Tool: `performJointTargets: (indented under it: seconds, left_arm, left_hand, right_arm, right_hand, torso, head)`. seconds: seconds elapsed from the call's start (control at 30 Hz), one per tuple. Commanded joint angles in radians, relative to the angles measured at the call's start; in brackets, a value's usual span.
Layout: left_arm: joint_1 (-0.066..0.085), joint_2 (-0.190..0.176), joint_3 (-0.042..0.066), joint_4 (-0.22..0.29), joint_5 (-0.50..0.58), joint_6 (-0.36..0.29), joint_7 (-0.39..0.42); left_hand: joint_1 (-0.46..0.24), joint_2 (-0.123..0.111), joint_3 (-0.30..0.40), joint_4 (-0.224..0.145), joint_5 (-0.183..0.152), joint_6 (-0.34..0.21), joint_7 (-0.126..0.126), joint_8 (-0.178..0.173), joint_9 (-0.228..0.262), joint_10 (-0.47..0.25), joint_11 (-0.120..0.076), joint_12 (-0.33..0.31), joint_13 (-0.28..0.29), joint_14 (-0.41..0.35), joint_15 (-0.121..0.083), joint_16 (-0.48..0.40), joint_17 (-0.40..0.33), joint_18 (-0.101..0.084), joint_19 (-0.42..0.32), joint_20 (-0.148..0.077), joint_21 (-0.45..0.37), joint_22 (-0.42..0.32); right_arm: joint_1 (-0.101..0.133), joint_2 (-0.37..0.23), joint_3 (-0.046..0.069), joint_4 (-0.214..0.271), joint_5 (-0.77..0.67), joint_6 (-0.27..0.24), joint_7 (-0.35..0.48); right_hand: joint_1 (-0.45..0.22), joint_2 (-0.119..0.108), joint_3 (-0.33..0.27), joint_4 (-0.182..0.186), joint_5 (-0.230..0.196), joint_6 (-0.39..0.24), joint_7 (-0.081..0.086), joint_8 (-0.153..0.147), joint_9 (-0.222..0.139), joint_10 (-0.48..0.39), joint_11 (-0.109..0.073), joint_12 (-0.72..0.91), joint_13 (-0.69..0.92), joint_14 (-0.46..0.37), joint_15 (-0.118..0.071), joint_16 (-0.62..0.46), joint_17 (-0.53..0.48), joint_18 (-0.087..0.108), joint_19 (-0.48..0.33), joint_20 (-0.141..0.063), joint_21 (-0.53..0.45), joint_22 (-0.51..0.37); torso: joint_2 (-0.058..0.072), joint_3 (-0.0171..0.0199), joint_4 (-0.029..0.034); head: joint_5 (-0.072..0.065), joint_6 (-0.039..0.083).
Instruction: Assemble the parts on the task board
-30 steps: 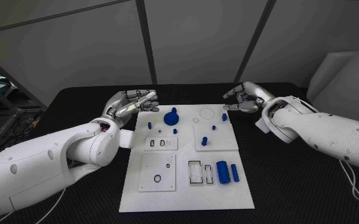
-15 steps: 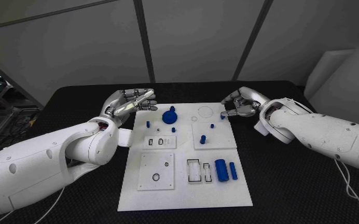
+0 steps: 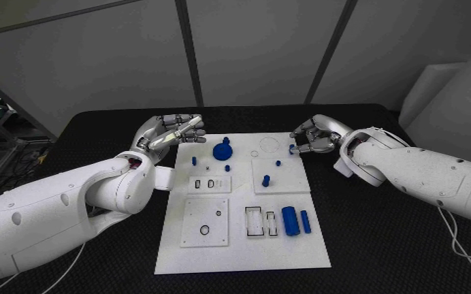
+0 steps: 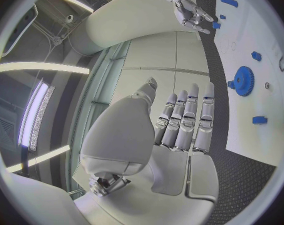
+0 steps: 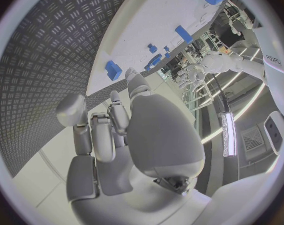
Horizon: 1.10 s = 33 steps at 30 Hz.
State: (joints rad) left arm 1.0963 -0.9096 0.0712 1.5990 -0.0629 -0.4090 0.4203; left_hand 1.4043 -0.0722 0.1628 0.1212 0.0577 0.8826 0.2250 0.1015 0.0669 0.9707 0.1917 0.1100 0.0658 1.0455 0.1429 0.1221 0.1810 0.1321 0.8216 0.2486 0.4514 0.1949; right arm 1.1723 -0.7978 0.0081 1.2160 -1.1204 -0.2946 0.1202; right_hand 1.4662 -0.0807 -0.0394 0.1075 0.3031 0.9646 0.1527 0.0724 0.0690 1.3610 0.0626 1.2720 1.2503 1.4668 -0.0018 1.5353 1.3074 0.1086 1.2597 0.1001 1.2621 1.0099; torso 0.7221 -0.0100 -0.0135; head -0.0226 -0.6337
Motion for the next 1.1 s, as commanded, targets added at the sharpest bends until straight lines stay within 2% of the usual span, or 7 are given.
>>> performJointTargets:
  seconds: [0.03,0.23,0.9,1.1]
  left_arm:
    - [0.001,0.001,0.001,0.000,-0.007,0.013,0.009]
    - [0.001,0.001,0.001,-0.001,-0.007,0.011,0.010]
    - [0.001,0.001,0.001,-0.001,-0.007,0.011,0.009]
    - [0.001,0.001,0.001,-0.002,-0.007,0.010,0.009]
  left_hand:
    - [-0.003,0.009,0.000,-0.004,-0.001,-0.002,0.020,-0.004,0.000,-0.003,0.000,-0.001,0.001,-0.004,0.000,-0.005,0.001,0.046,-0.007,-0.003,-0.004,-0.001]
    - [-0.003,0.009,0.000,-0.004,-0.001,-0.002,0.020,-0.004,0.000,-0.003,0.000,-0.001,0.001,-0.004,0.000,-0.005,0.001,0.046,-0.007,-0.003,-0.004,-0.001]
    - [-0.003,0.009,0.000,-0.004,-0.001,-0.002,0.020,-0.004,0.000,-0.003,0.000,-0.001,0.001,-0.004,0.000,-0.005,0.001,0.046,-0.007,-0.003,-0.004,-0.001]
    - [-0.003,0.009,0.000,-0.004,-0.001,-0.002,0.020,-0.004,0.000,-0.003,0.000,-0.001,0.001,-0.004,0.000,-0.005,0.001,0.046,-0.007,-0.003,-0.004,-0.001]
  right_arm:
    - [0.001,0.004,0.000,-0.005,-0.017,0.020,-0.002]
    - [-0.002,0.009,0.000,-0.012,-0.026,0.033,-0.004]
    - [-0.008,0.027,0.000,-0.034,-0.052,0.050,-0.014]
    - [-0.009,0.031,0.000,-0.039,-0.057,0.056,-0.016]
  right_hand:
    - [0.000,0.017,-0.006,-0.003,-0.004,0.016,0.001,0.007,0.002,0.000,0.004,0.006,0.003,0.086,-0.005,0.000,0.189,0.001,0.002,0.001,-0.002,0.003]
    - [0.008,0.032,-0.005,-0.008,-0.014,0.046,-0.004,0.018,0.004,0.004,-0.001,0.011,0.008,0.086,-0.007,0.000,0.190,0.001,0.004,0.000,0.000,0.006]
    - [0.013,0.041,-0.003,-0.011,-0.020,0.061,-0.007,0.021,0.004,0.008,-0.004,0.016,0.013,0.088,-0.010,0.002,0.195,-0.001,0.008,-0.002,0.004,0.013]
    - [0.019,0.054,0.003,-0.015,-0.030,0.074,-0.011,0.024,0.003,0.010,-0.007,0.018,0.016,0.088,-0.013,0.003,0.196,-0.001,0.010,-0.004,0.006,0.016]
  torso:
    - [-0.001,0.0009,-0.0002]
    - [-0.001,0.0007,-0.0004]
    - [0.000,0.0021,0.0008]
    - [-0.001,0.0026,-0.0006]
  head:
    - [0.001,-0.002]
    - [0.002,-0.002]
    - [0.002,-0.006]
    - [0.003,-0.007]
